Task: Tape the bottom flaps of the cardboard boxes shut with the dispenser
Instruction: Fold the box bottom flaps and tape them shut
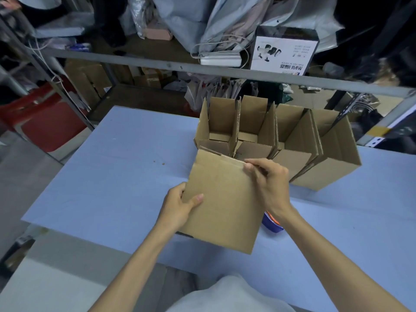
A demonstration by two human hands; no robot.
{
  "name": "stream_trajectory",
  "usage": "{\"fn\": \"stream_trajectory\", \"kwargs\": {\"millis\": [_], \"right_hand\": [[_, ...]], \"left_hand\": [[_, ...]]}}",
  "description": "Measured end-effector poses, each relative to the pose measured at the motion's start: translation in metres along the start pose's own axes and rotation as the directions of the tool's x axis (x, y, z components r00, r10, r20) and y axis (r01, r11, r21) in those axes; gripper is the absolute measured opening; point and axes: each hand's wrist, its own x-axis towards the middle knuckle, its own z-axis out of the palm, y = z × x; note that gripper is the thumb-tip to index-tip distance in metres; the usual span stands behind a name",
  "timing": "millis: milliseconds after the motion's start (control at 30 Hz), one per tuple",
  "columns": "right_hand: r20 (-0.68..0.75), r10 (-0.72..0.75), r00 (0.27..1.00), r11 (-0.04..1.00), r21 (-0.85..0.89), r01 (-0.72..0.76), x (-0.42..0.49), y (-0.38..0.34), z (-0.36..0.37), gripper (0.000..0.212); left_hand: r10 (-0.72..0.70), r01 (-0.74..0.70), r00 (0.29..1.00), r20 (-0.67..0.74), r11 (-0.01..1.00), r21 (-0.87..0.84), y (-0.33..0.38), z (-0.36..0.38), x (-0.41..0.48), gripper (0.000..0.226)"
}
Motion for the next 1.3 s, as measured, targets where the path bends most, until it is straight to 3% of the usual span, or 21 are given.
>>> {"fn": "stream_trajectory", "kwargs": {"millis": [67, 167, 233, 300, 400, 467, 600, 667, 733, 800, 867, 933, 1100, 1233, 1300], "right_hand": [[0.02, -0.009, 1.0, 1.0, 0.008, 0.009, -0.003, 0.003, -0.002, 0.022], [0.085, 0.011, 0.996, 0.998, -0.062, -0.005, -0.014, 0.011, -0.004, 0.07], [0.17, 0.127, 0.977, 0.991, 0.026, -0.133, -0.027, 0.015, -0.003, 0.097], [0.286, 0.214, 0.934, 0.949, 0.164, -0.268, -0.04, 0.016, 0.001, 0.11], [0.435, 0.257, 0.863, 0.837, 0.346, -0.424, -0.054, 0.014, 0.007, 0.105], [0.452, 0.293, 0.842, 0.788, 0.384, -0.481, -0.055, 0.015, 0.007, 0.099], [0.42, 0.35, 0.837, 0.731, 0.436, -0.524, -0.047, 0.017, 0.002, 0.088], [0.422, 0.358, 0.833, 0.703, 0.466, -0.538, -0.041, 0.017, 0.001, 0.082], [0.428, 0.39, 0.815, 0.673, 0.472, -0.57, -0.036, 0.015, 0.0, 0.087], [0.42, 0.392, 0.818, 0.683, 0.463, -0.565, -0.031, 0.01, -0.004, 0.092], [0.404, 0.26, 0.877, 0.792, 0.431, -0.433, -0.03, 0.003, -0.01, 0.084], [0.43, 0.108, 0.896, 0.901, 0.339, -0.271, -0.033, -0.003, -0.015, 0.082], [0.369, 0.109, 0.923, 0.931, 0.289, -0.225, -0.04, -0.006, -0.015, 0.074], [0.335, 0.245, 0.91, 0.852, 0.373, -0.367, -0.038, -0.001, -0.01, 0.052], [0.29, 0.331, 0.898, 0.831, 0.361, -0.423, -0.037, 0.001, -0.008, 0.041]], "left_hand": [[0.036, -0.037, 0.999, -0.033, 0.999, -0.031, 0.001, 0.0, 0.001, 0.011], [0.03, -0.037, 0.995, -0.093, 0.996, -0.082, 0.005, 0.0, 0.003, 0.009], [-0.017, 0.001, 0.995, -0.099, 0.988, -0.156, 0.006, -0.001, 0.003, 0.012], [-0.072, 0.05, 0.994, -0.086, 0.972, -0.229, 0.007, -0.002, 0.004, 0.016], [-0.154, 0.13, 0.987, -0.052, 0.94, -0.315, 0.007, -0.003, 0.001, 0.024], [-0.153, 0.135, 0.987, -0.039, 0.947, -0.293, 0.007, -0.007, -0.001, 0.043], [0.01, -0.007, 0.996, 0.091, 0.999, -0.037, 0.005, -0.019, -0.013, 0.099], [0.094, -0.096, 0.982, 0.166, 0.995, 0.005, 0.002, -0.023, -0.022, 0.11], [0.19, -0.198, 0.972, 0.135, 0.979, 0.047, -0.001, -0.022, -0.028, 0.1], [0.243, -0.241, 0.969, -0.05, 0.97, 0.043, 0.0, -0.018, -0.029, 0.074], [0.227, -0.243, 0.953, -0.202, 0.969, -0.053, 0.007, -0.017, -0.027, 0.051], [0.213, -0.25, 0.939, -0.271, 0.962, -0.109, 0.015, -0.021, -0.024, 0.042], [0.143, -0.191, 0.944, -0.297, 0.972, -0.138, 0.029, -0.029, -0.024, 0.066], [0.203, -0.228, 0.971, -0.126, 0.946, -0.23, 0.022, -0.026, -0.029, 0.089], [0.251, -0.259, 0.966, -0.065, 0.947, -0.189, 0.015, -0.025, -0.03, 0.09]]}}
